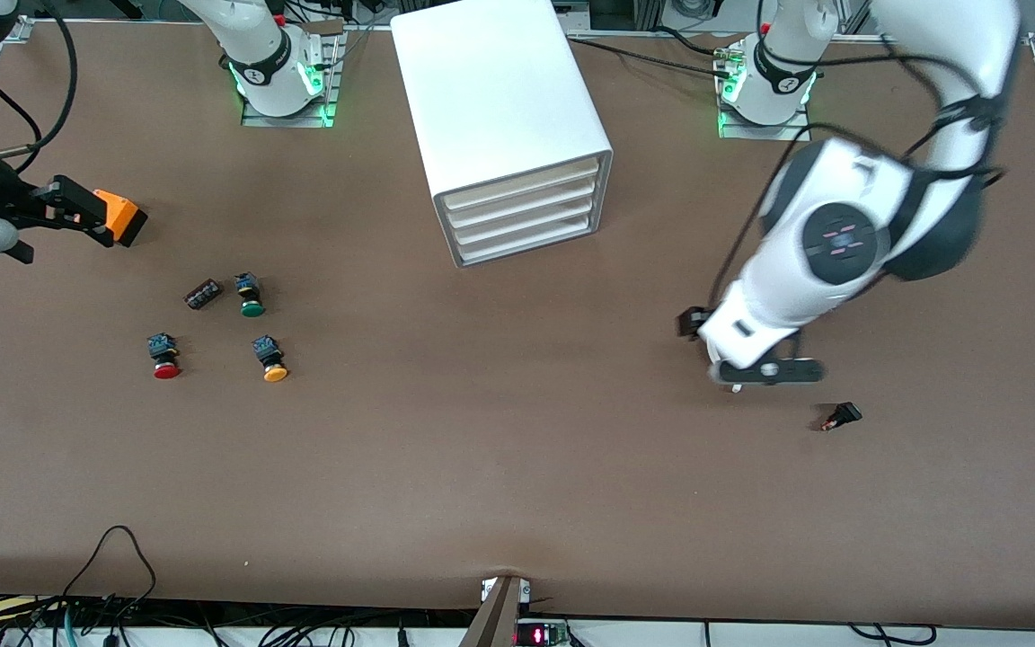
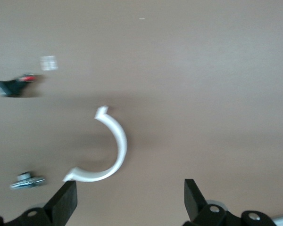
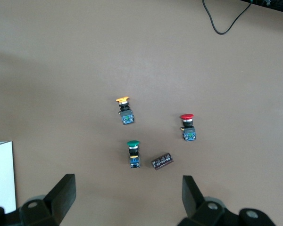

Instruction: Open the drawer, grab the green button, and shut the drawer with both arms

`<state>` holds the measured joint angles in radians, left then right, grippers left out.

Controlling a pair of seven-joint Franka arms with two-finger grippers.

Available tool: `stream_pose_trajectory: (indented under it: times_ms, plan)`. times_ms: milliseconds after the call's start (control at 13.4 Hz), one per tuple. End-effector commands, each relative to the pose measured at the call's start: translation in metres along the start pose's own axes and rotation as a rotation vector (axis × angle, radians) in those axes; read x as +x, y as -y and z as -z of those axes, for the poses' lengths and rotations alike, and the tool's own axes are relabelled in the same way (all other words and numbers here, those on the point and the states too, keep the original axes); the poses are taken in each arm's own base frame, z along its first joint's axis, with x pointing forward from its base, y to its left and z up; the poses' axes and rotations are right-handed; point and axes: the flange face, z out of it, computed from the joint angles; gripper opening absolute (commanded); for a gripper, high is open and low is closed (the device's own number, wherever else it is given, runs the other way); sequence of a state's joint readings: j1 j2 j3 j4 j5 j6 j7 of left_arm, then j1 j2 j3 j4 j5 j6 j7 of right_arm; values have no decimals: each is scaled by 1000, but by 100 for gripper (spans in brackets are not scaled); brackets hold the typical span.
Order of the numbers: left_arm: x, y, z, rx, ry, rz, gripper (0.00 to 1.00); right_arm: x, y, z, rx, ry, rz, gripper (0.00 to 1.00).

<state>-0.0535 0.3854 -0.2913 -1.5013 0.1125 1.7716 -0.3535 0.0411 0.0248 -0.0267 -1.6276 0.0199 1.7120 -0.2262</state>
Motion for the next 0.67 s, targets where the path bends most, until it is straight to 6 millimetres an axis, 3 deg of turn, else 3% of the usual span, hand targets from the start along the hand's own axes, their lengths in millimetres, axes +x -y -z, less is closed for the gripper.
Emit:
stream_pose_trajectory:
  times_ms: [0, 298, 596]
  plan:
    - [-22, 59, 36, 5, 20, -85, 100, -1, -1, 6, 4, 3, -6, 100]
    - [-32, 133, 58, 19, 32, -115, 100, -2, -2, 6, 4, 3, -7, 100]
    - [-64, 178, 84, 29, 15, -80, 100, -2, -3, 5, 3, 7, -10, 100]
